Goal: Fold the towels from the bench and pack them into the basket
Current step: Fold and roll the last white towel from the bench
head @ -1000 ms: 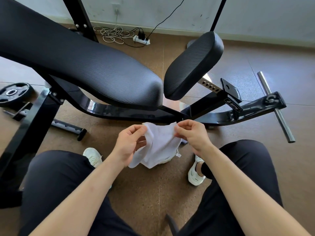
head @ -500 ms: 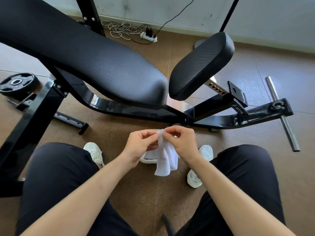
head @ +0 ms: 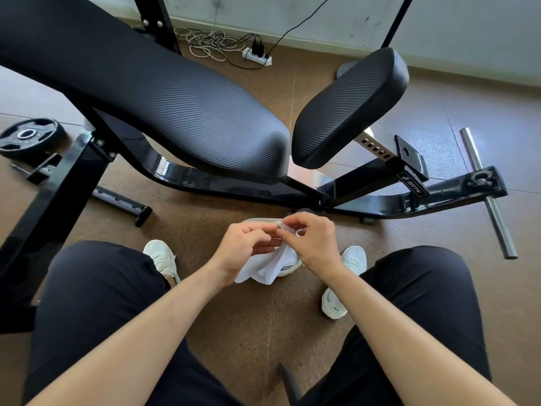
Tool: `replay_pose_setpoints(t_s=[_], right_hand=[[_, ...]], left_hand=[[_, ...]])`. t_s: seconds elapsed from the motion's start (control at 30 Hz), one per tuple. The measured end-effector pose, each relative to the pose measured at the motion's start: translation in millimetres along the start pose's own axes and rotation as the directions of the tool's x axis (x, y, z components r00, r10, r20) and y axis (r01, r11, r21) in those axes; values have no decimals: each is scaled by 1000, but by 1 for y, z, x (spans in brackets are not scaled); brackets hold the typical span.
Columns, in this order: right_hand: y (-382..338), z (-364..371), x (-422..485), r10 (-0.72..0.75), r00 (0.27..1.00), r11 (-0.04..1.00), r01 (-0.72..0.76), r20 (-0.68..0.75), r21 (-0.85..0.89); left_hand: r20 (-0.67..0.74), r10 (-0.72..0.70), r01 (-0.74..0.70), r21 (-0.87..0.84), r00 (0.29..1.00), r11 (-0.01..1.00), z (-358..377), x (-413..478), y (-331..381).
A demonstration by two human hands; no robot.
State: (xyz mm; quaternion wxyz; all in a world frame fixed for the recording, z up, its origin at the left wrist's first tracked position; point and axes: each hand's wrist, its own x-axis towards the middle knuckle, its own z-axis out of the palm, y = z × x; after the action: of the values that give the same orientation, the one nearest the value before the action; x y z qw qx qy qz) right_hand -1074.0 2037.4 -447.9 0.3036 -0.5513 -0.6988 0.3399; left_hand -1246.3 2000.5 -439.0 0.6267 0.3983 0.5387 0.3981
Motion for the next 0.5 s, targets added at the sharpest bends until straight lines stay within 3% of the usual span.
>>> replay_pose_setpoints(t_s=[0.13,0.27,0.5], right_hand=[[-1,-13,7,10,996,999,-13,89,37],[-5,-28,11,24,985,992,-45,170,116],[-12,-43,7,-29,974,952,-42,225,304]], left_hand=[[-31,68,-64,109,997,992,-10,4,0],[-133,270,-163,526,954,835,-22,11,-5],[66,134,-141,698,989,702,-12,13,-27]])
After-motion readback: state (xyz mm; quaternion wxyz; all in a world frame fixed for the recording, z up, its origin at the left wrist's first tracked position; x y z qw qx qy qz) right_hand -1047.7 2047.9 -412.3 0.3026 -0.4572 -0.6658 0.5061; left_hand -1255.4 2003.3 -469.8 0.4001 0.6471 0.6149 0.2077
